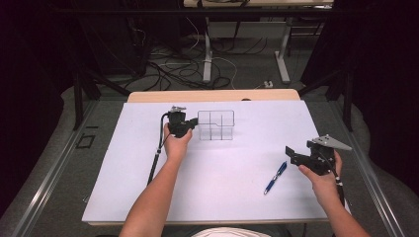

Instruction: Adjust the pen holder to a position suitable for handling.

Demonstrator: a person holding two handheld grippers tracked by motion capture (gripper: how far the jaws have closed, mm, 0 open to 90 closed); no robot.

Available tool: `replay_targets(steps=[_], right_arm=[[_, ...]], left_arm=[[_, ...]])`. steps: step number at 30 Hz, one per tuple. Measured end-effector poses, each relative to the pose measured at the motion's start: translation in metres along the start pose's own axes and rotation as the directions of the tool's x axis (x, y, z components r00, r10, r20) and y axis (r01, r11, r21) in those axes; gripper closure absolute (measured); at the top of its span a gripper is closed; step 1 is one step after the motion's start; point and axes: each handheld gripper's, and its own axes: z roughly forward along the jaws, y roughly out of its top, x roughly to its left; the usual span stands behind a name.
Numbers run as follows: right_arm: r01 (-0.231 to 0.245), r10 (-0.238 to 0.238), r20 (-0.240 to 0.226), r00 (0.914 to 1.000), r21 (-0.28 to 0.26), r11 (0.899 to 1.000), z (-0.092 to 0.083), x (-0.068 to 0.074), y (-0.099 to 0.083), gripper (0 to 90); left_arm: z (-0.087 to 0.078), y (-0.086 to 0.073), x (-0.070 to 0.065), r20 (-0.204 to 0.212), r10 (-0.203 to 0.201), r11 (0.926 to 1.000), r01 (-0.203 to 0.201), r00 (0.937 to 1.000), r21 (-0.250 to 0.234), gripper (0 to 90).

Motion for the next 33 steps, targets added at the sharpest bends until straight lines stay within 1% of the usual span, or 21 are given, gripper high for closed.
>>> replay_targets(steps=[3,4,9,12,13,14,17,19,20,22,23,24,25,26,27,28,29,30,31,32,33], right_arm=[[0.0,0.0,0.0,1.0,0.001,1.0,0.0,0.0,0.0,12.3],[-0.001,0.001,0.005,1.0,-0.009,1.0,0.0,0.001,0.0,12.4],[-0.004,0.004,-0.005,1.0,0.006,1.0,0.0,0.0,0.001,13.1],[-0.008,0.008,0.0,1.0,0.012,1.0,0.0,0.001,0.001,13.1],[-0.007,0.007,-0.002,1.0,0.016,1.0,0.0,0.002,0.001,13.2],[-0.006,0.006,0.001,1.0,0.003,1.0,0.0,0.002,0.001,13.3],[0.002,-0.002,0.003,1.0,0.006,1.0,0.0,0.002,0.002,13.5],[0.005,-0.005,0.0,1.0,0.011,1.0,0.0,0.002,0.002,13.5],[0.01,-0.01,-0.002,0.9999,0.005,1.0,0.0,0.003,0.002,13.7],[0.011,-0.011,0.007,0.9999,-0.002,1.0,0.001,0.003,0.002,14.1],[0.015,-0.015,0.005,0.9999,0.01,1.0,0.0,0.003,0.003,14.2],[0.019,-0.019,0.003,0.9998,0.005,1.0,0.0,0.003,0.003,14.2],[0.019,-0.019,0.003,0.9998,0.005,1.0,0.0,0.003,0.003,14.2],[0.019,-0.019,0.004,0.9998,0.007,1.0,-0.001,0.002,0.003,14.3],[0.019,-0.019,0.004,0.9998,0.007,1.0,-0.001,0.002,0.003,14.3],[0.02,-0.02,0.002,0.9998,0.006,1.0,-0.001,0.002,0.003,14.4],[0.02,-0.02,0.002,0.9998,0.006,1.0,-0.001,0.002,0.003,14.4],[0.022,-0.022,0.003,0.9998,0.006,1.0,-0.001,0.002,0.003,14.4],[0.015,-0.015,0.002,0.9999,0.007,1.0,-0.001,0.003,0.003,14.4],[0.015,-0.015,0.002,0.9999,0.007,1.0,-0.001,0.003,0.003,14.4],[0.029,-0.029,-0.009,0.9996,0.008,1.0,-0.001,0.002,0.003,14.5]], left_arm=[[-0.001,0.0,0.0,0.0,0.008,1.0,-0.008,1.0,0.003,89.3],[-0.001,0.001,0.001,-0.002,0.01,0.9999,-0.01,0.9999,0.006,87.8],[-0.005,0.002,0.002,-0.003,0.031,0.9995,-0.031,0.9995,0.008,83.9],[-0.009,0.003,0.004,0.0,0.033,0.9994,-0.033,0.9994,-0.001,81.8],[-0.011,0.004,0.004,-0.001,0.032,0.9995,-0.032,0.9995,-0.002,79.6],[-0.012,0.005,0.005,-0.004,0.038,0.9993,-0.038,0.9993,-0.002,78.4],[-0.018,0.007,0.005,-0.01,0.043,0.9989,-0.043,0.999,-0.017,75.1],[-0.022,0.008,0.006,-0.021,0.052,0.9985,-0.052,0.9984,-0.016,70.7],[-0.023,0.009,0.007,-0.023,0.053,0.9984,-0.053,0.9983,-0.021,66.7],[-0.027,0.01,0.007,-0.028,0.055,0.998,-0.056,0.9981,-0.031,65.1],[-0.03,0.011,0.007,-0.029,0.057,0.9976,-0.058,0.9979,-0.037,62.5],[-0.032,0.012,0.007,-0.028,0.063,0.9969,-0.064,0.9976,-0.045,58.3],[-0.034,0.013,0.006,-0.031,0.072,0.9963,-0.073,0.997,-0.045,58.3],[-0.037,0.013,0.005,-0.033,0.078,0.9954,-0.08,0.9964,-0.054,54.4],[-0.04,0.014,0.004,-0.039,0.087,0.9949,-0.089,0.9954,-0.048,54.4],[-0.043,0.014,0.003,-0.048,0.093,0.9941,-0.095,0.9945,-0.052,48.7],[-0.045,0.014,0.001,-0.049,0.09,0.9935,-0.093,0.9947,-0.065,48.7],[-0.048,0.014,0.0,-0.051,0.098,0.9925,-0.101,0.9939,-0.069,44.4],[-0.051,0.014,-0.001,-0.056,0.107,0.9913,-0.11,0.9927,-0.071,43.1],[-0.054,0.014,-0.002,-0.056,0.106,0.9911,-0.11,0.9929,-0.075,43.1],[-0.058,0.014,-0.002,-0.051,0.117,0.9901,-0.121,0.9918,-0.071,40.1]])
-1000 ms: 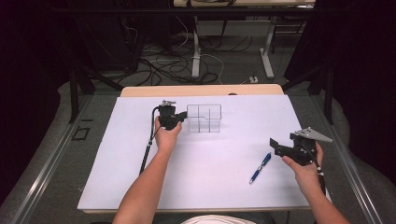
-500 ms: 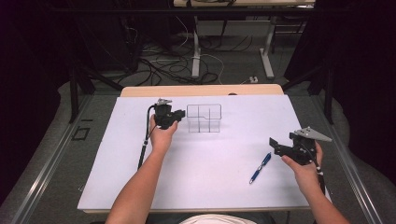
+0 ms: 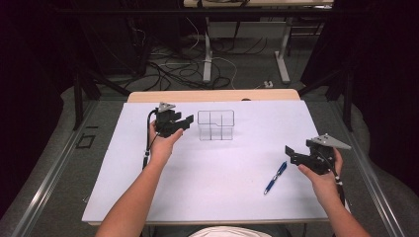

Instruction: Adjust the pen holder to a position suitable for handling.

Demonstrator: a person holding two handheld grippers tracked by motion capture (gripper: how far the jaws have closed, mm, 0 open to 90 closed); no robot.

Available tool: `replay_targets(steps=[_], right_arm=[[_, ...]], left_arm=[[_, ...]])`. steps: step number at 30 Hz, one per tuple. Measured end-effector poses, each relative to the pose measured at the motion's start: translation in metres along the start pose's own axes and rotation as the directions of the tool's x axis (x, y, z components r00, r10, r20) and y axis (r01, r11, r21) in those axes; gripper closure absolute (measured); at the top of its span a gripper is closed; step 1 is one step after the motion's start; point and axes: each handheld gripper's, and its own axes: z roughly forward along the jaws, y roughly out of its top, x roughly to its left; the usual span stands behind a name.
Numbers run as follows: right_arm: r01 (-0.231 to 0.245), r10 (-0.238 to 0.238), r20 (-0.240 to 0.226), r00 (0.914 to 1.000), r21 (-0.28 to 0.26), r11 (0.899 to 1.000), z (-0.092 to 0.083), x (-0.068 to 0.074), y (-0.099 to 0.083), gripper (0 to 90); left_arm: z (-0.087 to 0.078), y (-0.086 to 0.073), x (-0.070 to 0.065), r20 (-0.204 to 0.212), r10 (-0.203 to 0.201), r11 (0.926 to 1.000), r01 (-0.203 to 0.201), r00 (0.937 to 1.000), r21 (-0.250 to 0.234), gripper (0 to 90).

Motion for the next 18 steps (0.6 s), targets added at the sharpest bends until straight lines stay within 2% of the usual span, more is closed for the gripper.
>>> replay_targets(steps=[2,7,9,11,14,16,18], right_arm=[[-0.001,0.001,0.001,1.0,0.004,1.0,0.0,0.001,0.0,14.4],[0.015,-0.015,-0.012,0.9998,0.005,1.0,0.001,0.001,0.001,14.4],[0.018,-0.018,-0.007,0.9998,0.008,1.0,0.001,0.002,0.001,14.4],[0.025,-0.025,-0.013,0.9996,0.014,1.0,0.001,0.003,0.001,14.5],[0.027,-0.027,-0.008,0.9996,0.02,0.999,0.001,0.005,0.001,14.8],[0.033,-0.032,-0.011,0.9994,0.021,0.999,0.001,0.005,0.002,14.9],[0.029,-0.029,-0.01,0.9995,0.031,0.999,0.001,0.006,0.002,14.9]], left_arm=[[-0.005,-0.001,-0.003,0.006,-0.001,0.9999,0.002,1.0,-0.01,38.0],[-0.021,-0.002,-0.01,0.005,0.053,0.998,-0.053,0.9986,-0.033,33.0],[-0.028,-0.002,-0.014,0.003,0.072,0.997,-0.072,0.9974,-0.027,32.0],[-0.034,-0.003,-0.016,0.021,0.083,0.9962,-0.083,0.9963,-0.027,31.3],[-0.043,-0.006,-0.019,0.033,0.089,0.9954,-0.088,0.9954,-0.038,29.4],[-0.05,-0.009,-0.02,0.061,0.083,0.9957,-0.08,0.9946,-0.045,29.4],[-0.056,-0.013,-0.022,0.059,0.095,0.9939,-0.092,0.9937,-0.06,26.8]])
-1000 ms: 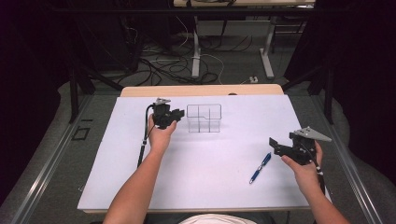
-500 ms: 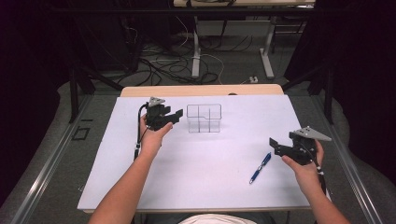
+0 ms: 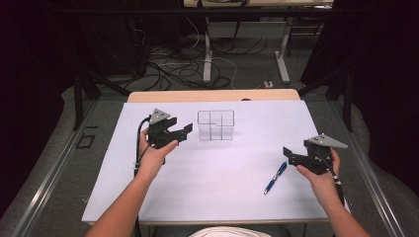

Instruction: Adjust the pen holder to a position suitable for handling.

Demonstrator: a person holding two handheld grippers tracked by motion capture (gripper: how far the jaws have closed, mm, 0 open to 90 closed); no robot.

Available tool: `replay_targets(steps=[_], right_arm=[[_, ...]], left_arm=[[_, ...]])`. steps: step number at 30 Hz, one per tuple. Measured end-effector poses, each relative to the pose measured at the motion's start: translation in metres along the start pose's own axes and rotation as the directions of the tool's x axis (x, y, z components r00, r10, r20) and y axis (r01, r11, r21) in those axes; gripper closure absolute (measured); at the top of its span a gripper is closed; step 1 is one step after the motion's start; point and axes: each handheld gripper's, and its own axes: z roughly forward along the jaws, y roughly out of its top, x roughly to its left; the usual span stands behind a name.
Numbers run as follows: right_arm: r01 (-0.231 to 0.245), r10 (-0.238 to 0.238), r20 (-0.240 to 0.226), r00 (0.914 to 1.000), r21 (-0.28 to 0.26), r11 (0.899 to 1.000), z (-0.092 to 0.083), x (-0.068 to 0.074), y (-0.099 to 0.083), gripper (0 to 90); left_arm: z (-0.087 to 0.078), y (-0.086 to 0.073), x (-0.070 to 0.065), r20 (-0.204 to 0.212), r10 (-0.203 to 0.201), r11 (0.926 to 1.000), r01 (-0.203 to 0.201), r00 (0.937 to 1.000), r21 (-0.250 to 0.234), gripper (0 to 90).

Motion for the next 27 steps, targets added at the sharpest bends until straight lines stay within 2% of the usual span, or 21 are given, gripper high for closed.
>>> replay_targets(steps=[2,3,8,10,13,17,20,24,27], right_arm=[[0.01,-0.01,-0.006,0.9999,-0.003,1.0,0.0,0.0,0.0,15.0],[0.015,-0.015,-0.013,0.9998,0.0,1.0,0.001,0.001,0.0,15.0],[0.021,-0.021,-0.033,0.9992,0.007,1.0,0.002,0.002,-0.001,15.0],[0.041,-0.041,-0.033,0.9986,0.004,0.999,0.003,0.003,-0.001,15.0],[0.055,-0.054,-0.047,0.9974,0.008,0.998,0.003,0.004,0.0,15.0],[0.059,-0.059,-0.056,0.9967,0.011,0.998,0.004,0.005,-0.001,15.0],[0.066,-0.065,-0.057,0.9962,0.016,0.998,0.004,0.006,-0.001,15.0],[0.07,-0.069,-0.057,0.996,0.015,0.997,0.004,0.006,-0.001,15.0],[0.075,-0.074,-0.06,0.9954,0.022,0.997,0.005,0.005,-0.001,15.0]], left_arm=[[-0.006,-0.005,-0.002,0.002,0.007,1.0,-0.007,1.0,-0.001,22.6],[-0.009,-0.008,-0.003,0.005,0.002,1.0,-0.002,1.0,-0.008,17.8],[-0.019,-0.02,-0.001,-0.006,0.008,1.0,-0.008,0.9999,-0.002,13.8],[-0.023,-0.024,0.0,-0.008,0.006,1.0,-0.006,0.9999,0.0,8.9],[-0.028,-0.031,-0.001,-0.022,0.033,0.9992,-0.033,0.9992,0.021,0.0],[-0.034,-0.038,-0.002,-0.027,-0.006,0.9999,0.006,0.9996,0.012,0.1],[-0.039,-0.042,-0.001,-0.044,-0.005,0.9999,0.006,0.999,0.01,0.1],[-0.046,-0.048,0.002,-0.038,-0.028,0.9996,0.028,0.9989,0.005,0.1],[-0.051,-0.052,0.003,-0.033,-0.029,0.9995,0.03,0.999,0.011,0.1]])
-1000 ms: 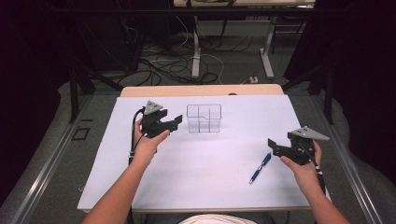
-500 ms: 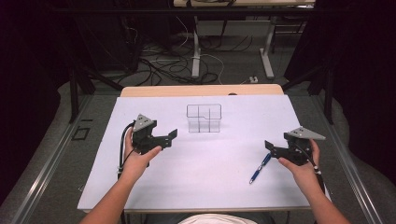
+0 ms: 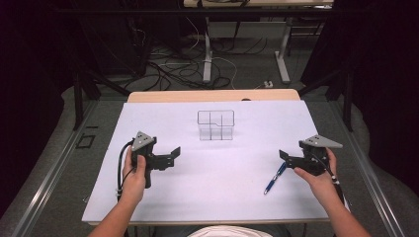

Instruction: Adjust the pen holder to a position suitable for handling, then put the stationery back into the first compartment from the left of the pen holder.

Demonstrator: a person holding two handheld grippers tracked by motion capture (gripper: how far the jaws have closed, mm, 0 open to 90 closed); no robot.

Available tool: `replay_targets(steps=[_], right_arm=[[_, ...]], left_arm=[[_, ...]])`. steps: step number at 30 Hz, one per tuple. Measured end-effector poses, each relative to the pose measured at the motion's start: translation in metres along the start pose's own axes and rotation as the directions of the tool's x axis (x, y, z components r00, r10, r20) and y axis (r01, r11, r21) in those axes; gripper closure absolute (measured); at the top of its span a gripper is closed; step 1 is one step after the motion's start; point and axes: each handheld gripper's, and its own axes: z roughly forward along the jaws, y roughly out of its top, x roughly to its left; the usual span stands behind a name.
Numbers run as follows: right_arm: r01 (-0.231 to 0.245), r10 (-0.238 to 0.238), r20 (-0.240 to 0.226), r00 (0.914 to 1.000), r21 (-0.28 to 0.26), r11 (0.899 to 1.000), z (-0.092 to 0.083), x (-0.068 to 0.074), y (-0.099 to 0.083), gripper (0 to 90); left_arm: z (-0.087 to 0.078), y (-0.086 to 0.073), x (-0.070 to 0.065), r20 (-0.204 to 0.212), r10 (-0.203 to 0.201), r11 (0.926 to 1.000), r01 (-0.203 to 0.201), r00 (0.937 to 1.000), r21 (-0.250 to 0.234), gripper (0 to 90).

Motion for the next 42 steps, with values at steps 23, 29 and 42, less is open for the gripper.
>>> replay_targets(steps=[23,29,42], right_arm=[[0.297,-0.295,-0.031,0.955,0.11,0.949,0.008,0.014,0.001,15.1],[0.404,-0.401,-0.054,0.9147,0.121,0.907,0.008,0.019,0.003,19.0],[0.547,-0.519,-0.194,0.8324,0.137,0.826,0.016,0.032,0.013,34.8]], left_arm=[[-0.006,-0.011,0.011,-0.013,0.007,1.0,-0.007,0.9999,-0.001,0.1],[-0.008,-0.013,0.01,-0.016,0.012,0.9999,-0.012,0.9998,0.008,0.1],[-0.011,-0.012,0.012,-0.009,0.009,1.0,-0.009,0.9999,-0.001,0.1]])
